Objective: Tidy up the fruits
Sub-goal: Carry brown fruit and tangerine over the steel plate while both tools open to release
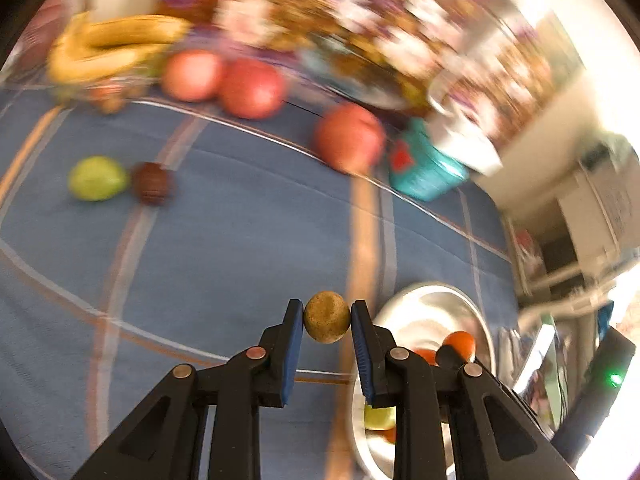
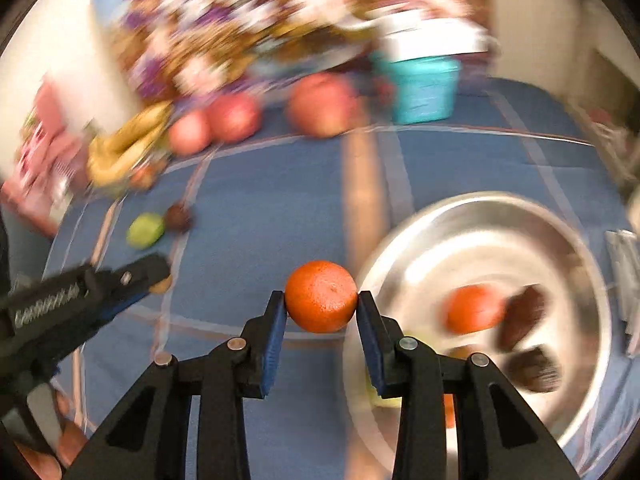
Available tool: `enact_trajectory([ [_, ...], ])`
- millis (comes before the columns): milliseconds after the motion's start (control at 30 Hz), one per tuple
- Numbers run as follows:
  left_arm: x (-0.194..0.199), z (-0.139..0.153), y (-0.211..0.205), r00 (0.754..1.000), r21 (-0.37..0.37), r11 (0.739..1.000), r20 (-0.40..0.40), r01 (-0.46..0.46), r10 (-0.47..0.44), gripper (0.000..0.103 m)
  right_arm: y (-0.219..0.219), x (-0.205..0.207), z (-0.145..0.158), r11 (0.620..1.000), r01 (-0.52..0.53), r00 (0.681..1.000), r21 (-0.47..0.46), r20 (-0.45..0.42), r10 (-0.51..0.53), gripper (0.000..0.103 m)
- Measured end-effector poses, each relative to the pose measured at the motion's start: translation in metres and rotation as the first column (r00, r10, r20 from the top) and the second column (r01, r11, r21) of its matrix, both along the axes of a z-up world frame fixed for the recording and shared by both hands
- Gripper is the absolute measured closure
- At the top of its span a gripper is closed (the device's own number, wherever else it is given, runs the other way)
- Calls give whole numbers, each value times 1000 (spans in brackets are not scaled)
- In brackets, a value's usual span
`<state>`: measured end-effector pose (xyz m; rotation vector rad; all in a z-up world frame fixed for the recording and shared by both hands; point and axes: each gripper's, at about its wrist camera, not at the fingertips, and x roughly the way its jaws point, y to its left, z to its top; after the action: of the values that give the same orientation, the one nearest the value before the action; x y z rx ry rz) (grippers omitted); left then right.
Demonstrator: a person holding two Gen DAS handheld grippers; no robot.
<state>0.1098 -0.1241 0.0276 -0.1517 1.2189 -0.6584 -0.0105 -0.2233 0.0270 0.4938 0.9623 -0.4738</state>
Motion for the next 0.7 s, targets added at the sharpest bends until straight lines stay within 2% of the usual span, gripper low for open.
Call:
enact_trajectory([
  [133,-17,-10,-42,996,18,996,-1,92,-92,77,-49,-31,-12,988,151,986,-25,-62,-153,66],
  [233,-27,-20,-64,990,43,989,-1,138,-138,77,-75,-50,-23,976,217,973,14,-79,-216,65],
  [300,-32,-25,-68,988,52,987,0,155,-155,76,-89,-60,-25,968,247,968,43,-59,-244,65],
  [567,-38,-32,-71,986,92,982,-4,167,-168,75,-98,-64,-27,962,265,964,73,-53,-261,64],
  [633,-39,-32,-70,986,97,981,-6,168,-168,75,-99,-66,-27,961,266,963,72,-52,-263,56],
  [700,-40,-31,-69,985,96,981,-12,171,-170,74,-98,-67,-25,961,269,963,72,-52,-265,53],
])
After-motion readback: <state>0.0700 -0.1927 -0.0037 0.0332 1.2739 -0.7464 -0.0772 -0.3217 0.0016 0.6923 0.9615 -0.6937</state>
